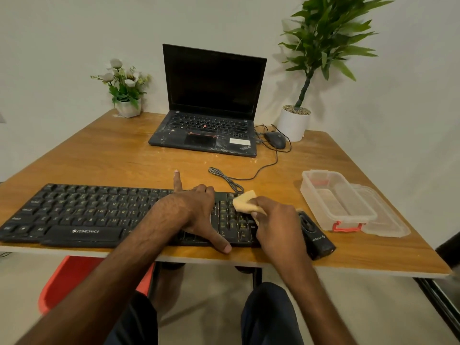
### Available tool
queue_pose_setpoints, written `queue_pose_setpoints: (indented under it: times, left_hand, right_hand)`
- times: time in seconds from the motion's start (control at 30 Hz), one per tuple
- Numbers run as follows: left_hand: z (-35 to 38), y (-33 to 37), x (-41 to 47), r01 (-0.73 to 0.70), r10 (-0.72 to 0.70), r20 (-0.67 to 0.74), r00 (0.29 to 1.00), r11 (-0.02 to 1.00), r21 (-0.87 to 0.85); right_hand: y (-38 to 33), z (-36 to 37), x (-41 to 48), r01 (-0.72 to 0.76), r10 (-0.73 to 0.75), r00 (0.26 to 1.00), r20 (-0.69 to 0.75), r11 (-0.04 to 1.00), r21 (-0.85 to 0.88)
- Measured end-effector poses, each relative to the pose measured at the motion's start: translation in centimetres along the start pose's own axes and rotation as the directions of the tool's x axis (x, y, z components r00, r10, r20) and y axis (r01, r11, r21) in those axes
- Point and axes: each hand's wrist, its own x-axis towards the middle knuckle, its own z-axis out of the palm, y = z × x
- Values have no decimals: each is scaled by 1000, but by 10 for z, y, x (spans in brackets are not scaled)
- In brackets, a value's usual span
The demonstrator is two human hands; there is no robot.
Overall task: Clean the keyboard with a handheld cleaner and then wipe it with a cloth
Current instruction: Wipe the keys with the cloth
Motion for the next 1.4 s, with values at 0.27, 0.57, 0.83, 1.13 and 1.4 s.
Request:
queue_pose_setpoints:
  times: [0.27,0.57,0.83,1.13,1.4]
  left_hand:
    - [-1,1,1,-7,7,-3,1000,1000,22]
    - [-25,32,6,50,-71,141,987,988,146]
    - [-22,31,6,36,-62,134,989,982,188]
    - [-24,33,7,53,-85,153,985,978,200]
    - [-24,33,7,43,-76,156,985,978,206]
  right_hand:
    - [3,-48,-28,-51,27,978,206,993,110]
    - [4,3,45,-24,23,998,60,999,26]
    - [9,-26,-38,-94,97,982,162,995,-29]
    - [6,-2,54,-51,52,998,26,999,-17]
    - [7,-12,-12,200,-161,967,198,960,-196]
